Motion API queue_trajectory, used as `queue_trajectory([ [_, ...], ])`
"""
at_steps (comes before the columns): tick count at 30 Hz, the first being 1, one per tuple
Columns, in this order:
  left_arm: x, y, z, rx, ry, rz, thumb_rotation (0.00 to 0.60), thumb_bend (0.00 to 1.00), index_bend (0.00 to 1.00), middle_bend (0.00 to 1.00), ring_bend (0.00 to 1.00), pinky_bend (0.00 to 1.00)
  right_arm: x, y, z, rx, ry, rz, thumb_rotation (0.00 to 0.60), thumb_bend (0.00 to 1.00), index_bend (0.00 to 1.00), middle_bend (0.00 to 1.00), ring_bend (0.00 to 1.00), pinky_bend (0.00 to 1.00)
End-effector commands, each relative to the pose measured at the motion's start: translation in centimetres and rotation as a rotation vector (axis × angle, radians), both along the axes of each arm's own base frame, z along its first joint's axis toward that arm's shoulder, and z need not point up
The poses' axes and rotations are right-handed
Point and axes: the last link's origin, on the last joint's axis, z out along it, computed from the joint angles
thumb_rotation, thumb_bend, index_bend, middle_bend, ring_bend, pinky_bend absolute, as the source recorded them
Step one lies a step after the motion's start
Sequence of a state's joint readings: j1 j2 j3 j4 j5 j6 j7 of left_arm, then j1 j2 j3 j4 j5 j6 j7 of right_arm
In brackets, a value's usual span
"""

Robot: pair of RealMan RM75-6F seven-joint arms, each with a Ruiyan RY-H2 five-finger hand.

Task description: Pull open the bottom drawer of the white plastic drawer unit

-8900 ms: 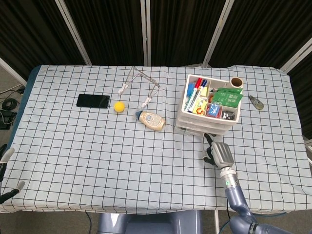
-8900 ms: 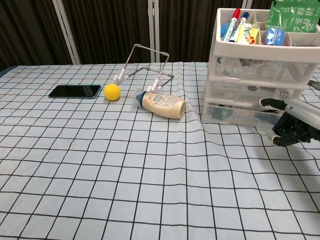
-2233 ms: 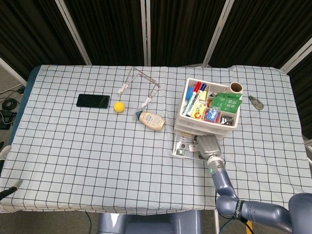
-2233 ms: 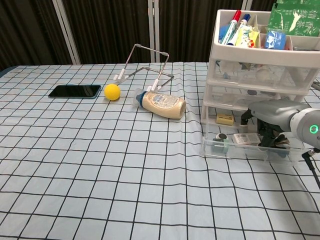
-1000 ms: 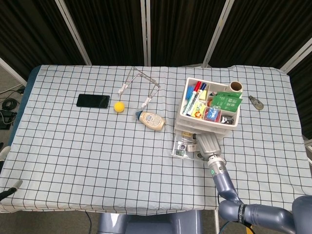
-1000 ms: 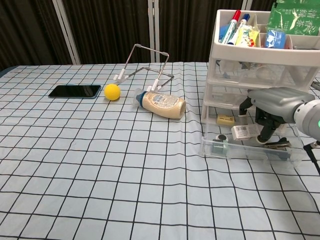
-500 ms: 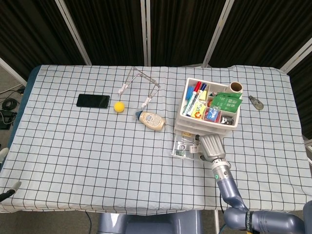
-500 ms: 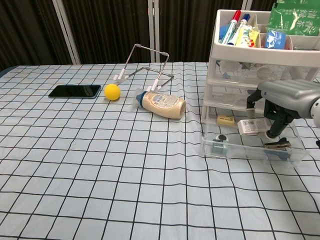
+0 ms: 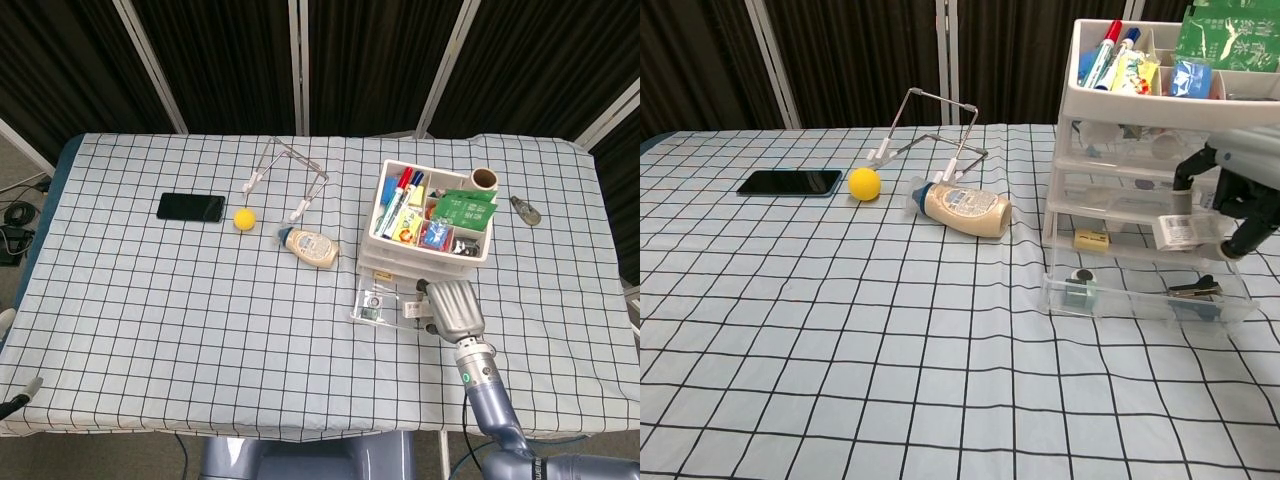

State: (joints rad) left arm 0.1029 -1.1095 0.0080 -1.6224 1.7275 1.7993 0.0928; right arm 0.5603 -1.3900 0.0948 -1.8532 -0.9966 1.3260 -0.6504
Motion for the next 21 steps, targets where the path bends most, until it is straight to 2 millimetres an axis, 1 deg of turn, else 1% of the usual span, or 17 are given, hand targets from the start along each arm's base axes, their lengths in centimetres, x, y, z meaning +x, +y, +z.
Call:
queue_trajectory([
  [1,0.0,0.0,-0.1,-0.001,0.001,-0.002,0.600,0.00,0.00,0.00,0.00,0.00,-0.8,0.6,1.4,-0.028,-0.010,-0.013,0.600,0.15,0.60,1.00,1.00,0.88],
  [7,0.1,0.0,-0.2,-0.007,0.006,-0.003,0.600,0.00,0.00,0.00,0.00,0.00,-3.7,0.8,4.0,-0.095,-0.009,-0.063,0.600,0.15,0.59,1.00,1.00,0.88],
  [12,0.2,0.0,-0.2,-0.008,0.005,-0.008,0.600,0.00,0.00,0.00,0.00,0.00,-7.3,0.5,6.2,-0.152,-0.058,-0.156,0.600,0.15,0.58,1.00,1.00,0.88],
  [17,0.2,-0.1,-0.2,-0.006,0.004,-0.010,0.600,0.00,0.00,0.00,0.00,0.00,-10.9,0.2,7.6,-0.192,-0.085,-0.248,0.600,0.15,0.57,1.00,1.00,0.88],
  [21,0.2,-0.1,-0.2,-0.006,0.006,-0.011,0.600,0.00,0.00,0.00,0.00,0.00,-13.2,0.3,8.1,-0.212,-0.094,-0.300,0.600,0.15,0.56,1.00,1.00,0.87],
])
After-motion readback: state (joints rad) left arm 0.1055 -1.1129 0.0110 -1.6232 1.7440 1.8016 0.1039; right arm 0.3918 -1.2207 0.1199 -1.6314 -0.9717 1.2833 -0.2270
